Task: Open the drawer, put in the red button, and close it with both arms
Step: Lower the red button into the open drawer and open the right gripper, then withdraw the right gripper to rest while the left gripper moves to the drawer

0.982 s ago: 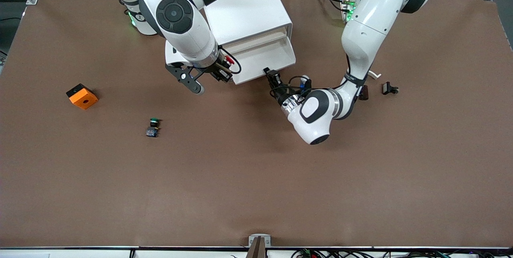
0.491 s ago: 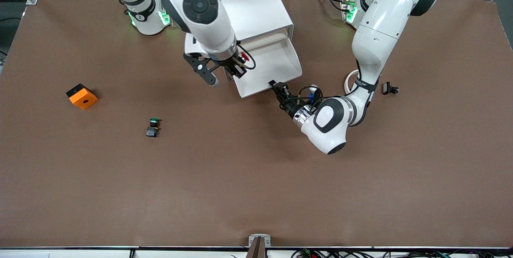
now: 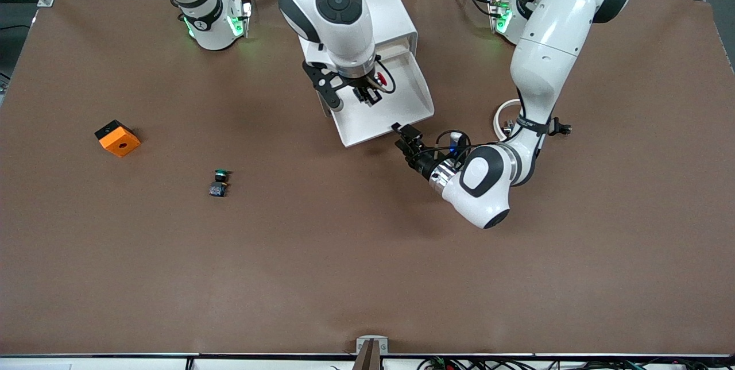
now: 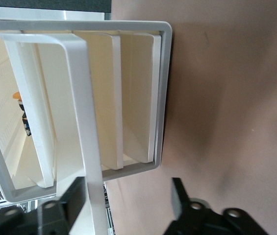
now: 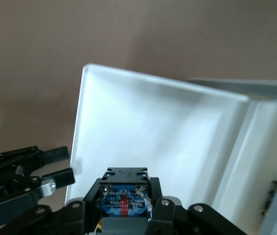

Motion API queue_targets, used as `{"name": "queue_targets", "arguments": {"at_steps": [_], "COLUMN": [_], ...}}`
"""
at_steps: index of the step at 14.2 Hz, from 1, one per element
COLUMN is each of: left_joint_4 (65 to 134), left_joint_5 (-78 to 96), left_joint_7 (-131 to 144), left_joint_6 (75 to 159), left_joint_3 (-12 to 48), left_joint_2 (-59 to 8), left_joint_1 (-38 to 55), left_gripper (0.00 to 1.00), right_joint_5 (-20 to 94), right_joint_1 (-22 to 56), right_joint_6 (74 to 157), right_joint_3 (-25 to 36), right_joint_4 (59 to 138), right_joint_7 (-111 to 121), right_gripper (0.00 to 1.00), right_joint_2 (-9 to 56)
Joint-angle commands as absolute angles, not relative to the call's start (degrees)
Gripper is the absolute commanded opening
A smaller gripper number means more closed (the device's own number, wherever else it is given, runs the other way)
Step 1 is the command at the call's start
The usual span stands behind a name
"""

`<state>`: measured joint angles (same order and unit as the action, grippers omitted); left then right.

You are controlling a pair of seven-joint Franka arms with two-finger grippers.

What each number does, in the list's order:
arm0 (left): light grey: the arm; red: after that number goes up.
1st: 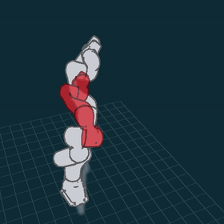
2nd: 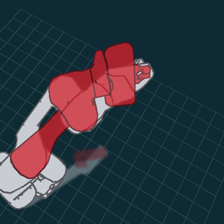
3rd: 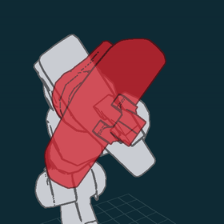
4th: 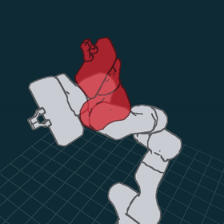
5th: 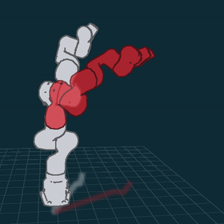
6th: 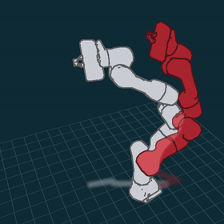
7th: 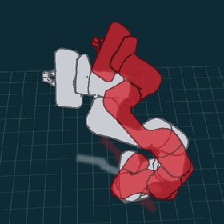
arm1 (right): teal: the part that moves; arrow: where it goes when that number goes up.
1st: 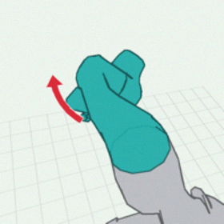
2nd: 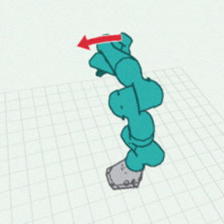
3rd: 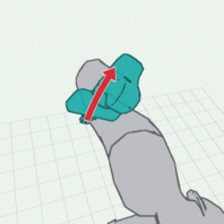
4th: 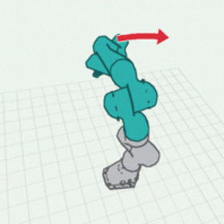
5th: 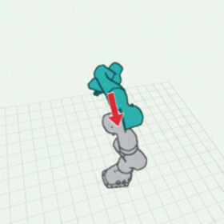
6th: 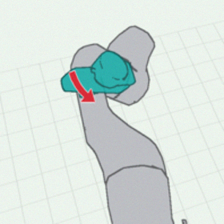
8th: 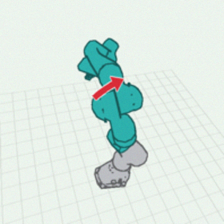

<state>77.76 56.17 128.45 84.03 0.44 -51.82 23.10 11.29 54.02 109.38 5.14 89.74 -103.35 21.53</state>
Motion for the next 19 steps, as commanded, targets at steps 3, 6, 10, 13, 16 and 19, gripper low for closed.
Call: {"name": "queue_targets", "arguments": {"at_steps": [3,6,10,13,16,19], "left_joint_4": [72.6,72.6,72.6,72.51,70.93,70.93], "left_joint_5": [55.63,55.11,52.22,46.86,40.98,33.69], "left_joint_7": [127.53,125.96,122.79,117.79,107.37,96.35], "left_joint_6": [83.76,83.24,83.14,83.14,83.32,83.32], "left_joint_3": [-0.61,-2.37,-2.64,-2.55,-3.78,-3.96], "left_joint_2": [-52.65,-51.59,-50.28,-49.23,-47.99,-44.83], "left_joint_1": [21.1,19.17,16.27,14.94,14.94,14.94], "left_gripper": [1.0,1.0,1.0,1.0,1.0,1.0], "right_joint_5": [12.3,12.13,12.04,12.04,11.95,11.95], "right_joint_1": [56.16,56.08,56.25,56.08,56.16,56.16], "right_joint_6": [112.93,113.64,115.4,116.1,116.1,116.02], "right_joint_3": [5.89,5.98,5.98,5.98,5.98,5.98], "right_joint_4": [89.74,89.91,90.35,90.35,90.35,90.35], "right_joint_7": [-106.44,-106.44,-106.44,-106.44,-106.44,-106.44], "right_gripper": [0.04,0.04,0.05,0.08,0.09,0.29], "right_joint_2": [24.52,25.92,27.33,28.65,29.35,29.62]}}
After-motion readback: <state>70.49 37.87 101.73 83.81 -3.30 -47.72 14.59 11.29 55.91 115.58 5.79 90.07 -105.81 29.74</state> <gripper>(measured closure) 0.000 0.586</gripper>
